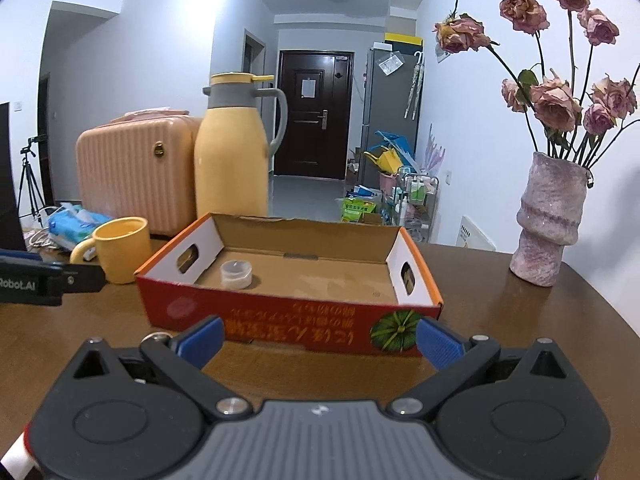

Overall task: Organize rigid objects
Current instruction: 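Withdraw both tools from the box back over the table, then grasp the green spray bottle with the right tool while the left tool grasps the lint brush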

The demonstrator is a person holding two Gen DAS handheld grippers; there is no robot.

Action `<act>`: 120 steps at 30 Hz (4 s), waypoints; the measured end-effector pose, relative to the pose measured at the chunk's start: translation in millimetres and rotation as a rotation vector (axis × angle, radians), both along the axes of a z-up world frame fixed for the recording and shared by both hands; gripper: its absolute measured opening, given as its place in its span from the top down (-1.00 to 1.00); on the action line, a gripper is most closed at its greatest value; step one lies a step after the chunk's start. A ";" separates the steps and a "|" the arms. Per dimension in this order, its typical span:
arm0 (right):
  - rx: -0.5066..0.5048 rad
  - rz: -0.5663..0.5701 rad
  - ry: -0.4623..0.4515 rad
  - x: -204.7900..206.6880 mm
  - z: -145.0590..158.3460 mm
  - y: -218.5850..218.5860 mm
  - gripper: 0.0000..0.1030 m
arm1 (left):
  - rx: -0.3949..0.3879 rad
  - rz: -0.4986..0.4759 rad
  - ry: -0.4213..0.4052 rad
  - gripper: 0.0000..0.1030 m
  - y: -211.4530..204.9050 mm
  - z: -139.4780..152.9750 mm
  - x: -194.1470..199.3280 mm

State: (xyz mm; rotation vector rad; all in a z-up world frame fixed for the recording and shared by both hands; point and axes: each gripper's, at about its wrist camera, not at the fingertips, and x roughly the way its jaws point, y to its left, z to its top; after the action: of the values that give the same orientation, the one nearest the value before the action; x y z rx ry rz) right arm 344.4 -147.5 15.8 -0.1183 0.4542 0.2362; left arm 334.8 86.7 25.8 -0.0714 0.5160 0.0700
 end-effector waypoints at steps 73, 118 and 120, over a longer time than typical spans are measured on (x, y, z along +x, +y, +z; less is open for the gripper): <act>-0.035 -0.247 -0.010 -227.4 -19.5 -116.0 -1.00 | -0.032 -0.150 0.004 -1.00 -53.7 -28.6 -201.6; 0.036 -0.469 0.124 -241.4 -89.8 -204.6 0.41 | -0.045 -0.181 0.051 -1.00 -75.1 -49.5 -221.4; 0.045 -0.464 0.117 -241.8 -89.4 -205.4 0.41 | -0.046 -0.178 0.053 -1.00 -74.8 -49.8 -220.3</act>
State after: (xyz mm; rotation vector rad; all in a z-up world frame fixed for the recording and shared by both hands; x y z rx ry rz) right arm 102.6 -353.0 -73.6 0.0472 0.5784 -0.2030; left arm 114.5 11.9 -24.0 -0.0683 0.5750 -0.1139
